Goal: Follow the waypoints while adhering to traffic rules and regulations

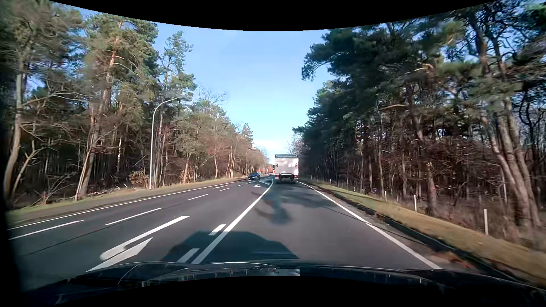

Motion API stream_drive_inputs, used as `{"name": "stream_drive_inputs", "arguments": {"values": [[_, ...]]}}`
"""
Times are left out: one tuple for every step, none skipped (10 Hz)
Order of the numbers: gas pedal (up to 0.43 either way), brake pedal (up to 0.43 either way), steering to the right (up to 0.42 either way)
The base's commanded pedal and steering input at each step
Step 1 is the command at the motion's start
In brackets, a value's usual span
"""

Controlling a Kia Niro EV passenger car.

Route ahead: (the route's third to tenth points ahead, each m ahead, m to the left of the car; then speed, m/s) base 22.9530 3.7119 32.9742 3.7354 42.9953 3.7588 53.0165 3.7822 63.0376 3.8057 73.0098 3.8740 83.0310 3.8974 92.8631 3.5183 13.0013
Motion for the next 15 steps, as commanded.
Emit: {"name": "stream_drive_inputs", "arguments": {"values": [[0.130, 0.000, -0.002], [0.130, 0.000, -0.002], [0.138, 0.000, -0.002], [0.138, 0.000, -0.002], [0.138, 0.000, -0.003], [0.138, 0.000, -0.004], [0.138, 0.000, -0.005], [0.138, 0.000, -0.006], [0.138, 0.000, -0.007], [0.138, 0.000, -0.007], [0.138, 0.000, -0.008], [0.138, 0.000, -0.008], [0.138, 0.000, -0.008], [0.138, 0.000, -0.009], [0.138, 0.000, -0.010]]}}
